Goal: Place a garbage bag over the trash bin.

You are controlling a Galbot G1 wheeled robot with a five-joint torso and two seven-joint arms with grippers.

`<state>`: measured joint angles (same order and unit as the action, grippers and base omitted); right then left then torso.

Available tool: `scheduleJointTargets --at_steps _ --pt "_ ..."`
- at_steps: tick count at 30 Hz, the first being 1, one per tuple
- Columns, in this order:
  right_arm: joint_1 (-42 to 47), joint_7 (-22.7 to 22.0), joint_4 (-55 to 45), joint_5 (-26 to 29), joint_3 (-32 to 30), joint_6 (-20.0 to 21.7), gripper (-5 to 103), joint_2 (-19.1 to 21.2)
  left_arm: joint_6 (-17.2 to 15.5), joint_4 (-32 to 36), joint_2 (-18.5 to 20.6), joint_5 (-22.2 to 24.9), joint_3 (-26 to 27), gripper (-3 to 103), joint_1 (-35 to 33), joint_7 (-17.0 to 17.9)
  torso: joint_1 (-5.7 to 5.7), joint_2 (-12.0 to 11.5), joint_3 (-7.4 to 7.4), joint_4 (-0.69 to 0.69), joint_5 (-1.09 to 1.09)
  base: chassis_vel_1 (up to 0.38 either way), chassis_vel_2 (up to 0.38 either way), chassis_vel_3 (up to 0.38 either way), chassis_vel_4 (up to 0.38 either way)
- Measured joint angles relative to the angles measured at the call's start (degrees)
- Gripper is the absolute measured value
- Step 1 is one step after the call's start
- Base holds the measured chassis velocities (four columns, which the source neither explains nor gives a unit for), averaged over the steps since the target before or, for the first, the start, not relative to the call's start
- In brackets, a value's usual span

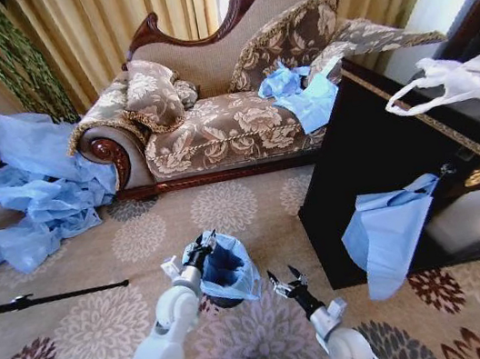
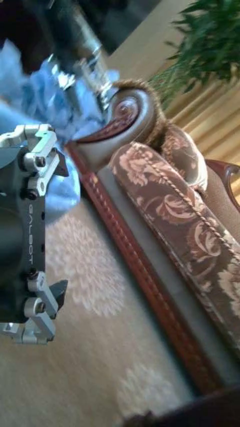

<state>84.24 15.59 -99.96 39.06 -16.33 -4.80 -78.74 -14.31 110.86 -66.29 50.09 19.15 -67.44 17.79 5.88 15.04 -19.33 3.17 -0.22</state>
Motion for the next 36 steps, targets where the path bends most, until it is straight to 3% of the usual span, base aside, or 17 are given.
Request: scheduleJointTargets --at_steps 2,4,6,8,17,26,29,33,34,36 --pt "0.22 0.13 -0.28 2.09 0.99 1.30 100 -0.19 0.12 -1.69 0.51 2.11 0.41 85 1.27 1.14 0.00 0.00 0.00 -0.01 0.02 0.000 0.000 0.000 0.000" --pt "0.12 0.55 0.05 2.42 1.29 1.75 100 -0.23 -0.07 -2.73 0.62 2.82 0.56 85 2.11 1.89 0.00 0.00 0.00 0.00 0.01 0.000 0.000 0.000 0.000" --pt "-0.38 3.41 2.07 2.49 1.76 3.51 100 -0.21 -0.50 -5.97 1.06 3.95 0.79 96 4.53 3.18 0.01 0.00 -0.01 0.00 0.00 0.000 0.000 0.000 0.000" --pt "-0.75 4.40 3.00 2.48 1.91 4.21 100 -0.20 -0.66 -6.89 1.32 4.44 0.80 99 5.47 3.80 0.01 0.00 -0.01 0.01 0.01 0.000 0.000 0.000 0.000" --pt "-4.50 6.09 11.45 8.78 2.67 8.39 100 -1.60 -1.45 -8.67 2.05 8.78 1.08 100 7.41 6.56 0.00 0.00 -0.01 0.00 0.02 0.000 0.000 0.000 0.000" --pt "-6.55 7.80 16.36 7.55 2.04 8.30 100 -3.06 -0.62 -13.94 1.91 9.10 1.39 100 8.01 6.59 0.00 0.00 -0.01 0.00 0.02 0.000 0.000 0.000 0.000" --pt "-7.61 8.55 18.14 7.33 1.43 8.14 101 -3.38 -0.62 -17.73 1.37 8.76 1.85 100 9.02 5.99 0.01 0.00 -0.01 -0.01 0.02 0.000 0.000 0.000 0.000" --pt "-7.86 9.08 18.56 7.16 1.19 7.97 95 -3.20 -3.58 -19.21 1.53 9.19 1.93 100 9.74 3.60 0.01 0.00 -0.01 0.00 0.00 0.000 0.000 0.000 0.000" --pt "-7.82 9.15 18.56 7.03 1.16 7.86 90 -3.12 -5.01 -18.49 1.96 9.64 1.92 100 9.70 2.36 0.01 0.00 -0.01 -0.01 0.01 0.000 0.000 0.000 0.000" --pt "-7.55 9.41 18.56 6.55 1.01 7.62 94 -3.06 -10.21 -16.65 4.32 10.01 2.10 100 9.60 -3.25 0.01 0.00 0.00 0.01 0.02 0.000 0.000 0.000 0.000"
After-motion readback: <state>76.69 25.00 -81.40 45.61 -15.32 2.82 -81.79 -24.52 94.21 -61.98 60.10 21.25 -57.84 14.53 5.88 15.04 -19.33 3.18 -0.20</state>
